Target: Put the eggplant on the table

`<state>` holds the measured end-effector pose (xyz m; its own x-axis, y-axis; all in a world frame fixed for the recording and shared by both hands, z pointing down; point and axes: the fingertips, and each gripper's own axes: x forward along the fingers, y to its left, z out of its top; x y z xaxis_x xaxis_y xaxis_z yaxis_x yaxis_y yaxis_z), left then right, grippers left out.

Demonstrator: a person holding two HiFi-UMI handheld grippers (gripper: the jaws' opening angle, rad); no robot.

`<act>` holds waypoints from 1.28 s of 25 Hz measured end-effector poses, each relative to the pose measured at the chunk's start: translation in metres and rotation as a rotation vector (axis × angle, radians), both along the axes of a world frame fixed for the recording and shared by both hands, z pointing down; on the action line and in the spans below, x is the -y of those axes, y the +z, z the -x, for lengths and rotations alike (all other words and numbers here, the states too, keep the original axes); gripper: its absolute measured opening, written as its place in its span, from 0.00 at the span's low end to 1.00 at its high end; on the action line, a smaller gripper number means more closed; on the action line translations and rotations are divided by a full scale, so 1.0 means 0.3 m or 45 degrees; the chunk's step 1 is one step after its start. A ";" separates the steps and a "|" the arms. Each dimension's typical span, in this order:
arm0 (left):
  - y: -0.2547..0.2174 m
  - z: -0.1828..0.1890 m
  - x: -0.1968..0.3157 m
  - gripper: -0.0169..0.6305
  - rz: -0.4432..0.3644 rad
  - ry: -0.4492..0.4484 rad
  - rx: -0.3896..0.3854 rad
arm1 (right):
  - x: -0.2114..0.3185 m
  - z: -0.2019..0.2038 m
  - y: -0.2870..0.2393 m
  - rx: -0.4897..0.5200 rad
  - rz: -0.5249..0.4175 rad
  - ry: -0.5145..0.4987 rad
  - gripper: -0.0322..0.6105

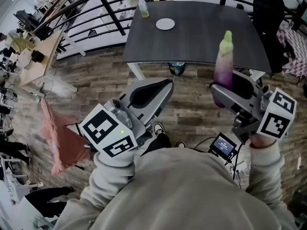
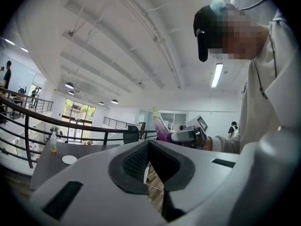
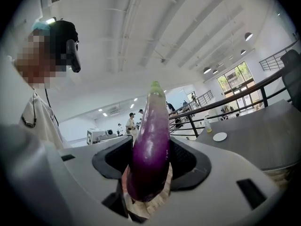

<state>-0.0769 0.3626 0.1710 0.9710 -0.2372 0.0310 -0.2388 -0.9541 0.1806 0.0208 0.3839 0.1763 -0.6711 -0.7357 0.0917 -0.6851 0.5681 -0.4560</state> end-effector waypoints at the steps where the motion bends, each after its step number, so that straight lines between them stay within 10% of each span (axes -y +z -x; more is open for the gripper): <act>1: 0.003 -0.002 0.007 0.03 0.002 -0.002 -0.002 | 0.006 -0.002 0.001 -0.002 0.002 -0.002 0.43; 32: 0.037 0.030 0.709 0.03 0.023 0.105 -0.060 | 0.673 0.076 0.052 -0.075 0.062 0.076 0.43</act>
<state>-0.0859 0.1499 0.1821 0.9877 -0.1559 -0.0113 -0.1502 -0.9668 0.2069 -0.0020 0.1819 0.1920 -0.6185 -0.7679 0.1667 -0.7437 0.5035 -0.4397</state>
